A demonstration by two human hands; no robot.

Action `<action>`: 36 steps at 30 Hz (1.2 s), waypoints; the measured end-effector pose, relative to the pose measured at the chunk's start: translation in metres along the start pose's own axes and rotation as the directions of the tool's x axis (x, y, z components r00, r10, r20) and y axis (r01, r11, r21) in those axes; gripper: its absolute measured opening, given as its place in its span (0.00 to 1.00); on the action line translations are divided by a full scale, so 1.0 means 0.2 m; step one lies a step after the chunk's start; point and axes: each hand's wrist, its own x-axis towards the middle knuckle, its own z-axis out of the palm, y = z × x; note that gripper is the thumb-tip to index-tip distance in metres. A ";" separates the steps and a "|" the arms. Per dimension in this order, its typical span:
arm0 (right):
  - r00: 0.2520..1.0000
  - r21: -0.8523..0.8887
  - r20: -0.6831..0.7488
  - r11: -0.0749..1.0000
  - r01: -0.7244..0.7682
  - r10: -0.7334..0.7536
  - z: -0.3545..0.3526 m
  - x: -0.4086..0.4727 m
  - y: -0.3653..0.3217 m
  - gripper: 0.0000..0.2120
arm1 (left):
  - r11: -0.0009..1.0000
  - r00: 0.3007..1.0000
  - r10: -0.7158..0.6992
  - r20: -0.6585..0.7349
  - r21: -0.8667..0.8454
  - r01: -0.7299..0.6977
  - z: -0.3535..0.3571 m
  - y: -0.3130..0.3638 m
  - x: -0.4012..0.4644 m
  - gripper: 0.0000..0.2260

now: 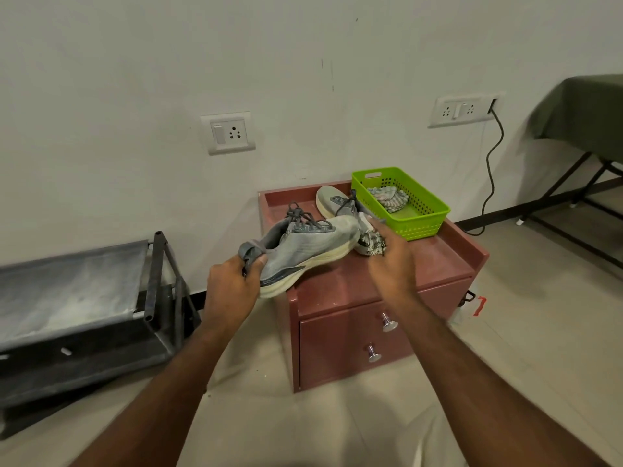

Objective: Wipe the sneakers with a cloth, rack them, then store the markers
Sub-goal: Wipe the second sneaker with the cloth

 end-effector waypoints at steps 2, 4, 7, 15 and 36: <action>0.998 -0.031 0.049 0.999 0.031 -0.029 0.04 -0.04 -0.01 0.35 | 1.000 1.000 0.023 0.002 0.011 -0.023 0.01 0.00 0.00 0.17; 0.982 -0.050 0.182 0.997 0.052 -0.042 0.13 -0.10 -0.05 0.32 | 1.000 1.000 0.027 0.016 0.013 -0.027 0.01 0.01 -0.01 0.17; 0.939 0.010 0.328 0.994 0.108 -0.105 0.24 -0.15 -0.10 0.32 | 0.999 0.998 0.052 0.037 0.002 -0.053 0.03 0.01 -0.02 0.16; 0.694 0.301 0.661 0.948 0.105 -0.286 0.17 -0.17 -0.19 0.26 | 1.000 1.000 0.023 0.021 0.009 -0.023 -0.01 0.03 -0.02 0.16; 0.843 -0.376 0.490 0.819 0.432 -0.220 0.21 -0.11 -0.01 0.34 | 1.000 0.999 0.026 0.023 0.008 -0.027 0.01 0.04 -0.02 0.14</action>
